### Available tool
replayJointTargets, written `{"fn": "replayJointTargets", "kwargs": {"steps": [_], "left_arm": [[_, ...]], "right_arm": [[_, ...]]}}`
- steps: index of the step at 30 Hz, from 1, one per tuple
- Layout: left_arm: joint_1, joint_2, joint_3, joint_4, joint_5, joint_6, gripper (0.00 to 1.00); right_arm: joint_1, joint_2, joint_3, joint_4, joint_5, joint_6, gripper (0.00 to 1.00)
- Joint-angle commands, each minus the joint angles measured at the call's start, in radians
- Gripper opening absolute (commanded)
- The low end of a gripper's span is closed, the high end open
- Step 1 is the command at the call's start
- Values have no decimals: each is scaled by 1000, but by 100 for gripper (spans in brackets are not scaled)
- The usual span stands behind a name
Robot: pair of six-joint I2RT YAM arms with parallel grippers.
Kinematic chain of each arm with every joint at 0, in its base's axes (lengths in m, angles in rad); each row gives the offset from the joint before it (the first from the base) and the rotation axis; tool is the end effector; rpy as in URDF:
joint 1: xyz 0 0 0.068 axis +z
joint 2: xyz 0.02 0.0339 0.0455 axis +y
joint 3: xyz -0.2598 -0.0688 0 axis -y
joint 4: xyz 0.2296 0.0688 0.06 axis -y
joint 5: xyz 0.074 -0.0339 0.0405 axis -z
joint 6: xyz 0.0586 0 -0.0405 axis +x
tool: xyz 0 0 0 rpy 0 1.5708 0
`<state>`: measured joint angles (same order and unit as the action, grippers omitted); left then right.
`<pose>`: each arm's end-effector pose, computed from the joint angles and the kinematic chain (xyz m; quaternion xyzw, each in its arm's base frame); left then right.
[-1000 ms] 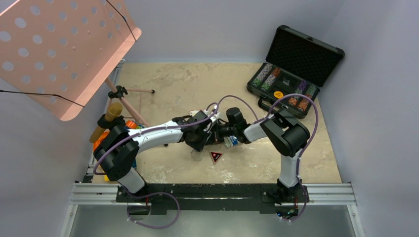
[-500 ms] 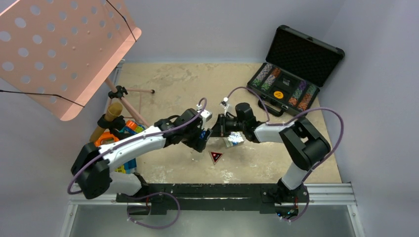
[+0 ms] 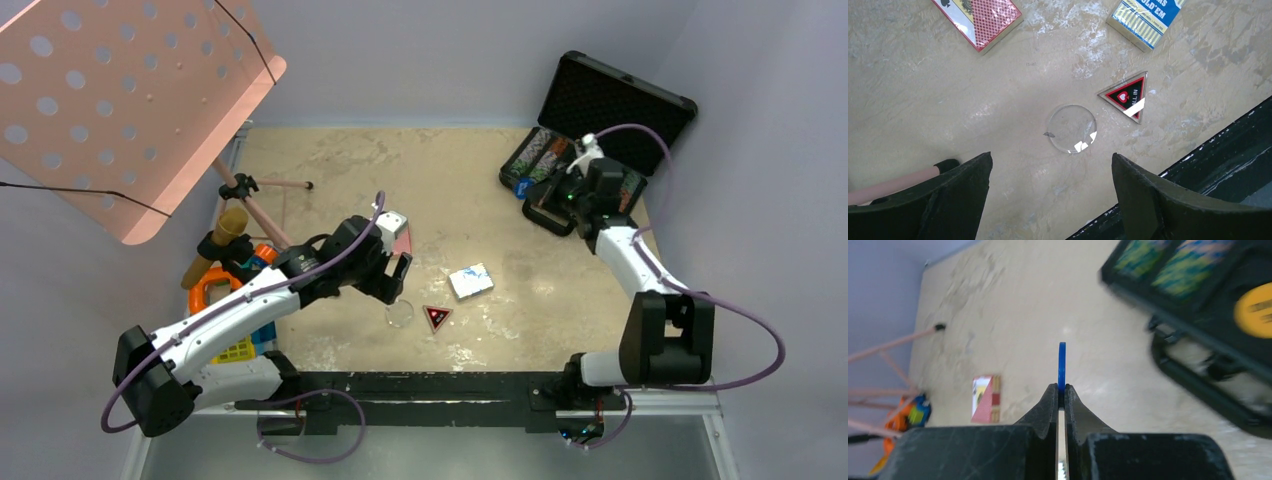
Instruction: Pack up texas hold em set
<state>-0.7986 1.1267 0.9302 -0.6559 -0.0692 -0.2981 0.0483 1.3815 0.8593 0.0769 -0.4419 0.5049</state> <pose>0.1651 -0.1637 0.2624 0.2199 0.9095 -0.1555 0.3167 0.3131 0.0402 0.2515 0.0729 0.8303 0.3205 0.4501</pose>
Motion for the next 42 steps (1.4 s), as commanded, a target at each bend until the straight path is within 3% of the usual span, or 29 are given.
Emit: {"fn": "replayJointTargets", "kwargs": {"steps": [1,8,16,42], "left_arm": [[6,-30,34,-14,23,36,93],[6,-71,32,-5,45,40,92],[5,-74,32,1,65,42,92],[4,-76,33,-1,61,54,91]], "right_arm": [[-145,25,134,-64,128,-53,0],[-265,221,341,-56,175,-58,0],[-303,446,583,-138,203,-70,0],[-309,707,789,-258,269,-95,0]]}}
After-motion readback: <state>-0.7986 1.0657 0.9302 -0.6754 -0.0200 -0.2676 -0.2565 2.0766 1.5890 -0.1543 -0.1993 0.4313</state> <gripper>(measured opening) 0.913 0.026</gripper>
